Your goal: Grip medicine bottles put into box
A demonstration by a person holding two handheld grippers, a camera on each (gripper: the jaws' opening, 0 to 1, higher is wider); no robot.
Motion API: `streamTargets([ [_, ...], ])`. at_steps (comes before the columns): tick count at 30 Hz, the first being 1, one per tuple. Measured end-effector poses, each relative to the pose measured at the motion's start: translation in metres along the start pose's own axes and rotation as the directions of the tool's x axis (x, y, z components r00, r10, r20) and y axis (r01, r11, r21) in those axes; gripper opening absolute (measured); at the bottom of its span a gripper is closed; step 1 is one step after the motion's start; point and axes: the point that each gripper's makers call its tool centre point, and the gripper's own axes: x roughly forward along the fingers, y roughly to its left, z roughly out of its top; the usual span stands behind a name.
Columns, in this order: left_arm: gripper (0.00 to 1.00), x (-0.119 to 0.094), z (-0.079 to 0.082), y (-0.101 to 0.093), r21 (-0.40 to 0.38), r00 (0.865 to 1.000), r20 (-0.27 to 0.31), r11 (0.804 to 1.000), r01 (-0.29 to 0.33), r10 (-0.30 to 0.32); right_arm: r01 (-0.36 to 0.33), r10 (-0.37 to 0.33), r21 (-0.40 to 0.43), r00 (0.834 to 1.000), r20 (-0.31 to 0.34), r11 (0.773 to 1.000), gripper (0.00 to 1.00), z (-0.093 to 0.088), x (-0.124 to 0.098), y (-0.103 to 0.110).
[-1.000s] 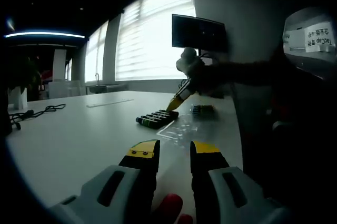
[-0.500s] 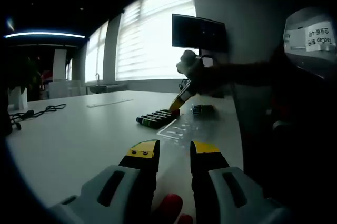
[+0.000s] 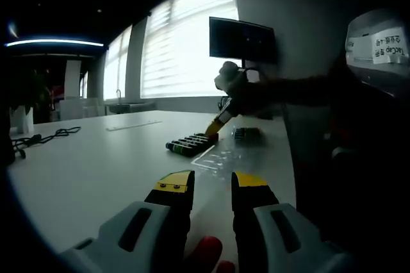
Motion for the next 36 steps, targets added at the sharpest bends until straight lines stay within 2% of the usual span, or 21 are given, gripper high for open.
streamTargets([
  [7,0.18,0.0,0.001,0.0,-0.001,1.0,0.001,1.0,0.0,0.0,0.018,-0.02,0.053,0.999,0.03,0.998,0.06,0.003,-0.005,-0.007],
  [11,0.18,0.0,0.001,0.0,-0.002,1.0,0.002,1.0,0.0,0.0,0.021,-0.023,0.051,0.999,0.045,0.998,0.06,0.007,-0.012,-0.008],
  [36,0.18,0.0,0.0,0.0,-0.002,1.0,-0.001,1.0,-0.002,0.002,-0.035,0.028,0.054,0.991,0.132,0.998,0.06,0.005,-0.061,0.014],
])
